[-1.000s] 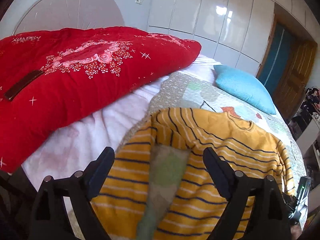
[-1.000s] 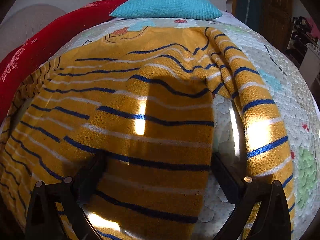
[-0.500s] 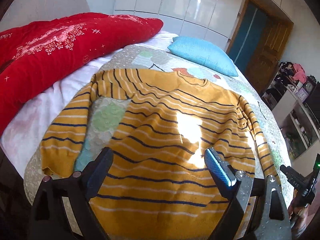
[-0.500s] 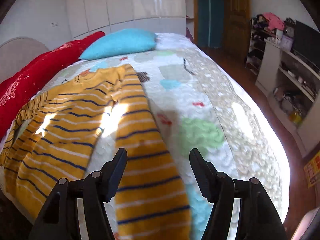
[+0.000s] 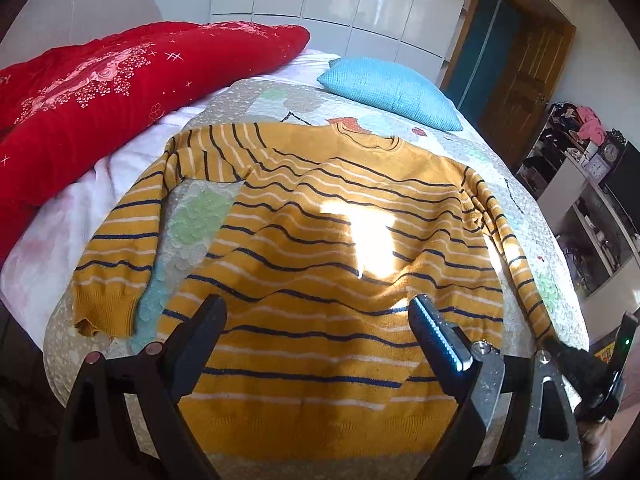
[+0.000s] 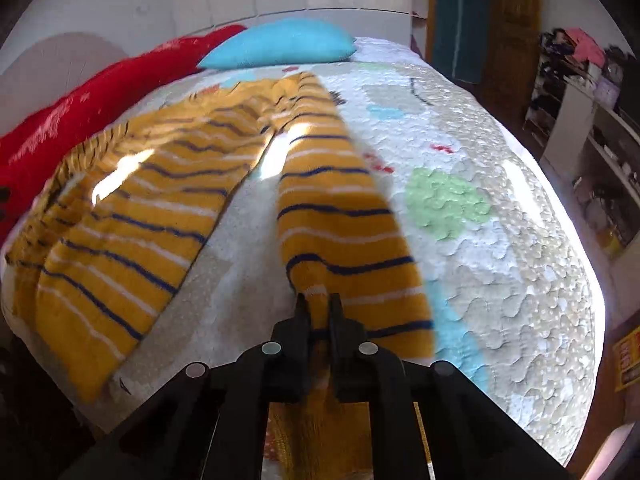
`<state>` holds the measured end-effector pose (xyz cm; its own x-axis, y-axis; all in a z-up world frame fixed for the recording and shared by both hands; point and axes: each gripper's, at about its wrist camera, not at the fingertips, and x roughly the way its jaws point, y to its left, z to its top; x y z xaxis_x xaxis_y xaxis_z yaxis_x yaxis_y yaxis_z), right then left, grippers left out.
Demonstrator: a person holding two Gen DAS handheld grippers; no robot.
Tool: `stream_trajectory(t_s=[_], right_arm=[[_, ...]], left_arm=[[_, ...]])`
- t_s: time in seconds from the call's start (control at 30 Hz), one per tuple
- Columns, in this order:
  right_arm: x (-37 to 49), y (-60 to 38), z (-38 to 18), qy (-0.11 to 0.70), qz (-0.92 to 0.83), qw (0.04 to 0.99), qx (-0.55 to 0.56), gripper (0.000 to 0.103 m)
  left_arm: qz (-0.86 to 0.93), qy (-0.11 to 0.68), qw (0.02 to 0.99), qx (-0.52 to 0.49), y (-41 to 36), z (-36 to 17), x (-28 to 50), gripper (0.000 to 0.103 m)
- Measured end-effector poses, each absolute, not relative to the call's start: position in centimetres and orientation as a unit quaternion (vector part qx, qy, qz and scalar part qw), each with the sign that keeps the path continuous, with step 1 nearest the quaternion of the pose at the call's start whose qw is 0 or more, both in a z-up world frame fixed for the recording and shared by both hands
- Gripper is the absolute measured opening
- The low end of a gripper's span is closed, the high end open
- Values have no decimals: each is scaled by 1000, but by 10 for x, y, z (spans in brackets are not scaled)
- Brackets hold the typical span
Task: Fold small clothes
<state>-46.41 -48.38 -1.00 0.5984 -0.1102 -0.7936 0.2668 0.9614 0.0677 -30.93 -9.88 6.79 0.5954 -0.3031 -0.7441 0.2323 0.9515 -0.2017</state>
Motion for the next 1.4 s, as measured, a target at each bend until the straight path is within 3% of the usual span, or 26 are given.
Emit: stream_trajectory(t_s=[0.17, 0.3, 0.33, 0.43, 0.63, 0.77, 0.8, 0.83, 0.87, 0.9, 0.97, 1.13, 1.2, 1.27, 1.3, 1.4], right_arm=[[-476, -586, 29, 372, -283, 874, 129, 8], [-482, -624, 38, 371, -390, 833, 130, 14], [-487, -618, 44, 359, -380, 841, 138, 15], [-494, -577, 51, 341, -305, 875, 158, 44], [-445, -465, -8, 414, -23, 876, 246, 47], [-415, -393, -33, 447, 42, 869, 210, 47], [-406, -381, -37, 451, 49, 867, 205, 46], [-400, -370, -37, 452, 47, 870, 190, 33], [-394, -361, -38, 456, 45, 871, 177, 22], [-389, -358, -39, 462, 46, 869, 174, 10], [-385, -357, -36, 468, 50, 864, 182, 8], [-421, -354, -32, 482, 60, 858, 168, 6], [-436, -372, -28, 466, 43, 865, 182, 6], [-448, -409, -21, 443, -21, 873, 201, 8], [-453, -433, -19, 433, -54, 874, 216, 11], [-476, -510, -18, 390, -156, 860, 288, 38]], left_arm=[[-132, 407, 902, -53, -82, 72, -306, 92], [-101, 412, 903, -67, -60, 65, -299, 92], [-92, 414, 903, -68, -53, 61, -297, 92], [-56, 432, 898, -67, -29, 41, -289, 92], [-33, 474, 876, -83, 5, -5, -278, 92], [-41, 483, 873, -58, -1, -22, -278, 91], [-52, 480, 874, -48, -5, -21, -280, 86], [-60, 480, 875, -38, -9, -20, -282, 75], [-56, 483, 874, -25, -11, -19, -281, 45], [-58, 486, 872, -21, -10, -18, -282, 21], [-88, 500, 859, -63, 1, -13, -285, 13], [-77, 488, 865, -88, 23, 1, -307, 15], [-74, 483, 867, -97, 29, 5, -311, 37], [-75, 474, 871, -106, 31, 10, -313, 52], [-76, 471, 872, -109, 30, 11, -312, 55], [-83, 469, 872, -112, 24, 14, -310, 55]])
